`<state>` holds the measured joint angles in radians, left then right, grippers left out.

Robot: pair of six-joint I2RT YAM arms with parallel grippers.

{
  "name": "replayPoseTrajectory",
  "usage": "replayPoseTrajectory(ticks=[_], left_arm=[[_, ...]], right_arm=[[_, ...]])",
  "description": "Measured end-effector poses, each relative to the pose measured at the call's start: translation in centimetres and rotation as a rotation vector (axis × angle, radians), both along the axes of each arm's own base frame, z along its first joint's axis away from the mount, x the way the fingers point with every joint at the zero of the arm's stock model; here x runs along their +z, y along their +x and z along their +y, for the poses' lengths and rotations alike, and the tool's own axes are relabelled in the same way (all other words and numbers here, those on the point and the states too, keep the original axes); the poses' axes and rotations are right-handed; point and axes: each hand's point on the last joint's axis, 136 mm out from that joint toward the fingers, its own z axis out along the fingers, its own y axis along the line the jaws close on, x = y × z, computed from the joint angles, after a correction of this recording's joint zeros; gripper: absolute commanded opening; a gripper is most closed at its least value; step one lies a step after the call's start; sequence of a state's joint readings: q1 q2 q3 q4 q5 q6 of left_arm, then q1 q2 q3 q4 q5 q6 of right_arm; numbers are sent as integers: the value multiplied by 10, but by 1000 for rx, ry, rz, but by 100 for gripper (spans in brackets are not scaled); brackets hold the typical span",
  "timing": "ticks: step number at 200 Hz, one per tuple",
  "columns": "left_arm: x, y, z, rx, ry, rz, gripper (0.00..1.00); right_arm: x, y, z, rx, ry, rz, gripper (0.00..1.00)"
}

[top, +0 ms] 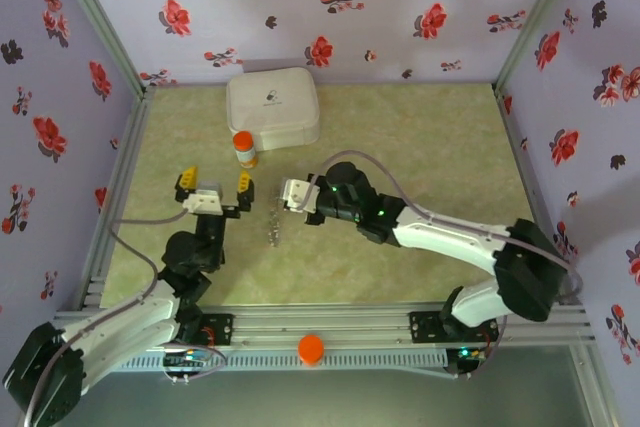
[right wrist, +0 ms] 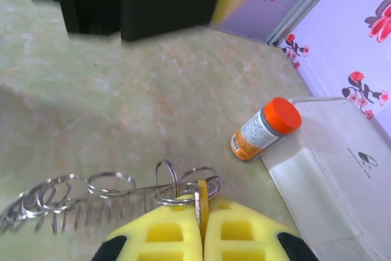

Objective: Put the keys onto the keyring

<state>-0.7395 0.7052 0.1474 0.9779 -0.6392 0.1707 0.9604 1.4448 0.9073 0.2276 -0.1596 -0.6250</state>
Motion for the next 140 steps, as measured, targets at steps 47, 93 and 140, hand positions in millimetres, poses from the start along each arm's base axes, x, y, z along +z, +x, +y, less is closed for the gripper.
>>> replayPoseTrajectory(ticks=[47, 93, 140], left_arm=[[-9, 6, 16, 59, -48, 40, 100], [-49, 25, -1, 14, 29, 168, 100], [-58, 48, -7, 12, 114, 221, 100]], right_arm=[[-56, 12, -29, -54, -244, -21, 2], [-130, 2, -97, -108, -622, -9, 15], [-160, -2, -159, -179, -915, -39, 29]])
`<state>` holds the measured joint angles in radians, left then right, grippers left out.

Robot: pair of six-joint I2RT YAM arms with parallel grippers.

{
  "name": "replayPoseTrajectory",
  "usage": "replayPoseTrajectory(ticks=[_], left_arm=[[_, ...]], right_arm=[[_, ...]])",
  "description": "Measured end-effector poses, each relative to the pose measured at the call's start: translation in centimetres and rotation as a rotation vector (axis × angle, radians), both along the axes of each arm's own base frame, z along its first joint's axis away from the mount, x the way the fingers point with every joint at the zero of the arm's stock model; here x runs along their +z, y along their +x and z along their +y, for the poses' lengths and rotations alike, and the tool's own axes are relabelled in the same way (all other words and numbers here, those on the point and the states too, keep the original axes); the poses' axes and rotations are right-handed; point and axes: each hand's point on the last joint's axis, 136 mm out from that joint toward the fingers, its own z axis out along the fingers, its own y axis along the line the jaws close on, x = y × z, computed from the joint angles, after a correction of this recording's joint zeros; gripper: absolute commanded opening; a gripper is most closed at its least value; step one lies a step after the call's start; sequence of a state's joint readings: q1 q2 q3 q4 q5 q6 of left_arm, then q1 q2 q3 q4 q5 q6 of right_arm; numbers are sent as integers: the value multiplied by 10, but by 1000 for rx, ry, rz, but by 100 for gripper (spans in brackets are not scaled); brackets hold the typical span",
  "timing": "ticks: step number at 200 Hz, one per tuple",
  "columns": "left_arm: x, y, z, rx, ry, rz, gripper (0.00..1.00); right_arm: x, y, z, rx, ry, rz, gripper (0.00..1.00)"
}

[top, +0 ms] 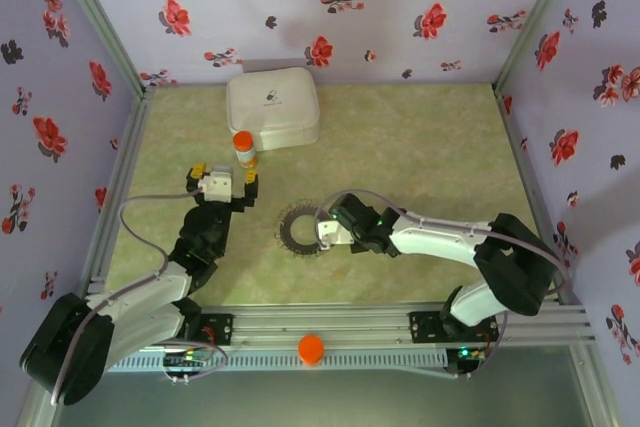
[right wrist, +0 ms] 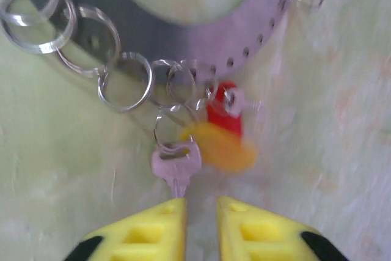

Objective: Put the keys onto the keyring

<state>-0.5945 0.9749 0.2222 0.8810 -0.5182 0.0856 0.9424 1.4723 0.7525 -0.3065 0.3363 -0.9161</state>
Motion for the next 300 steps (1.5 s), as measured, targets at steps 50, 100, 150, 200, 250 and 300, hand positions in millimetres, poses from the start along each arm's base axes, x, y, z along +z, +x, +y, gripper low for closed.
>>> replayPoseTrajectory(ticks=[50, 100, 150, 200, 250, 300], left_arm=[[-2, 12, 31, 86, 33, 10, 100], [-11, 21, 75, 224, 53, 45, 100], [-45, 29, 108, 336, 124, 159, 100], [-98, 33, 141, 425, 139, 327, 100], [-121, 47, 153, 399, -4, 331, 100], [-139, 57, 147, 350, -50, 361, 100]], right_arm=[[63, 31, -27, -372, 340, -35, 53], [120, 122, -134, -1034, 821, -396, 60], [49, 128, -213, -1331, 848, -519, 59], [35, 138, -245, -1394, 981, -593, 60], [26, 146, -262, -1414, 1158, -537, 64], [29, 152, -254, -1381, 1218, -477, 65]])
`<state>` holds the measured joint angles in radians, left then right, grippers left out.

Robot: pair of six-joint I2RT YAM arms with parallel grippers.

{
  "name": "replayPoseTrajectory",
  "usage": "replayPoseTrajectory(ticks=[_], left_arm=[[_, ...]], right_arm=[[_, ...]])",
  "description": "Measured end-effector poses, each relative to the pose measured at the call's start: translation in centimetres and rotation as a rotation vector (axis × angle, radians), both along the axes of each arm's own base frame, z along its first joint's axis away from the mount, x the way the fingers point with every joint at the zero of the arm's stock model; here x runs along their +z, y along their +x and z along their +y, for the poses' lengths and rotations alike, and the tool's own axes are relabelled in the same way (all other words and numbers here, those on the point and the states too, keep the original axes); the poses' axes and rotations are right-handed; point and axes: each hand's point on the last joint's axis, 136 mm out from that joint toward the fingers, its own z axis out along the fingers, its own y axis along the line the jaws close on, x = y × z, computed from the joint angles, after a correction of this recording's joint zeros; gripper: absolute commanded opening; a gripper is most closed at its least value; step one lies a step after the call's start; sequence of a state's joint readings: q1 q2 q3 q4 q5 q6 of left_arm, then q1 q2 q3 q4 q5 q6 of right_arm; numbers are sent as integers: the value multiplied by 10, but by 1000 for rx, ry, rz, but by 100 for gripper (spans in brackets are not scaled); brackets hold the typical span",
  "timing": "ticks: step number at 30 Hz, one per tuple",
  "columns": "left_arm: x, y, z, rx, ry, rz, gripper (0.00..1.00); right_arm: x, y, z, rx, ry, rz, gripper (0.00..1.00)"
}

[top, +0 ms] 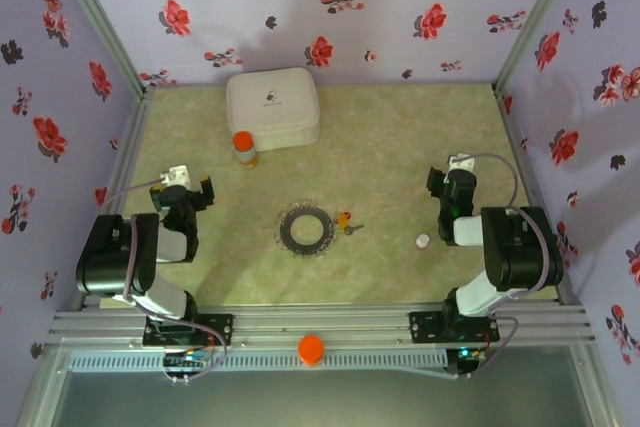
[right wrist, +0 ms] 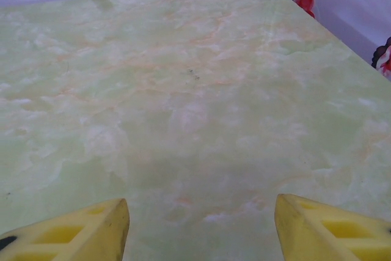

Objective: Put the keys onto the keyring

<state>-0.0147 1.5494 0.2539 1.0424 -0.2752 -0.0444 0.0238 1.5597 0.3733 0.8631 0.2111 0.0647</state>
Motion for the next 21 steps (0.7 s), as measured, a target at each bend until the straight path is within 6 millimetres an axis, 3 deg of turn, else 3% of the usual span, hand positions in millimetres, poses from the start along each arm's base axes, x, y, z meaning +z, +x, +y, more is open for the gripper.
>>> replayPoseTrajectory(ticks=[3, 7, 17, 21], left_arm=[[10, -1, -2, -11, -8, -59, 100], [8, -12, -3, -19, -13, -82, 100], [18, -9, -4, -24, -15, -129, 100], [16, -7, -14, -84, -20, -119, 100]], right_arm=[[0, 0, 2, 9, 4, 0, 64], [0, 0, 2, 13, 6, 0, 65], [0, 0, 3, 16, 7, 0, 63], [0, 0, 3, 16, 7, 0, 62]])
